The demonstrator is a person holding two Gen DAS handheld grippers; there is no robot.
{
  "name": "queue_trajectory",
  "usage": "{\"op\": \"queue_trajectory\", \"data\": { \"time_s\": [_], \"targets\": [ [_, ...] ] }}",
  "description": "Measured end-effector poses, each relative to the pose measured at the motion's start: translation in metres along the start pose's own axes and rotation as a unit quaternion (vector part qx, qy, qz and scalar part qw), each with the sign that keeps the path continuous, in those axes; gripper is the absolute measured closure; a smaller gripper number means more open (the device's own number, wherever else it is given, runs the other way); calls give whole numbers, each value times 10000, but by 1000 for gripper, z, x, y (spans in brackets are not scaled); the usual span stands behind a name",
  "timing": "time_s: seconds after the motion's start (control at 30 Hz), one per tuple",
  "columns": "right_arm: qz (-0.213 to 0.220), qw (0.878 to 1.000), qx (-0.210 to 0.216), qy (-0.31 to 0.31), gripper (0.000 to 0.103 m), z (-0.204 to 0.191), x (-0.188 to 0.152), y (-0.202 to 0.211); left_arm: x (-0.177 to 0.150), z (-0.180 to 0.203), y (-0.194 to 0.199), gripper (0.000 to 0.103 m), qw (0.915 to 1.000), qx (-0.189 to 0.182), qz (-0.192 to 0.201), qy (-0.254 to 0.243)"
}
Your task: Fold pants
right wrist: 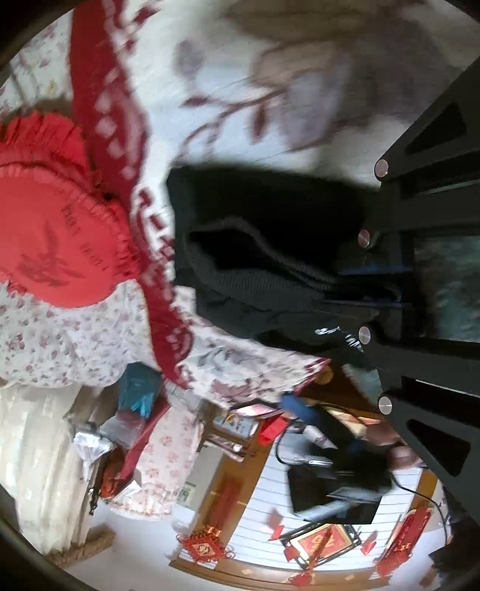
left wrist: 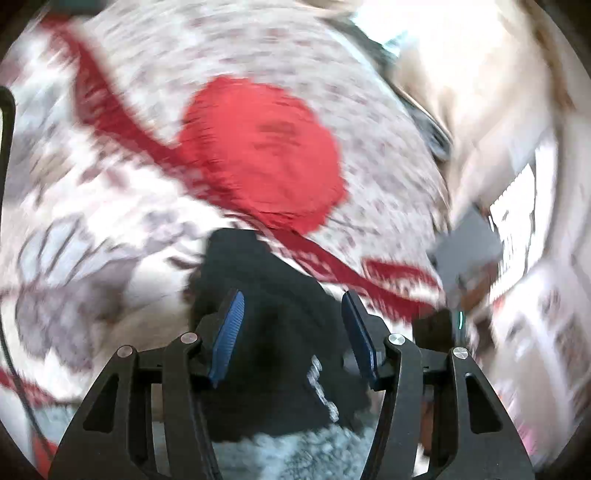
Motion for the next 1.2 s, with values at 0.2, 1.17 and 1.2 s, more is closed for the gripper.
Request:
{"op": "queue_trajectory", "data": {
  "time_s": [0.2,1.17,1.2],
  "targets": [
    [-64,9983,-368,-439,91,24,-4,-17,0,-8,-17,49,9961,-377,-737,300],
    [-1763,9763,-1027,722,96,3,-5,-54,12,14,-44,35,9708,-431,-2247,-718],
    [-1751,9760,-1049,754,96,2,-6,-52,24,14,-44,35,9748,-448,-2081,-668]
  ]
}}
Point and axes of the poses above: each gripper's, at about its wrist camera, not at the fingertips, and y roughly against the way its jaws point, z to its right, x to its top, the point moved 2 cm from there along -y, roughly the way its jaws point, and after that the axes turned 7 degrees about -y, right-handed, at the moved point
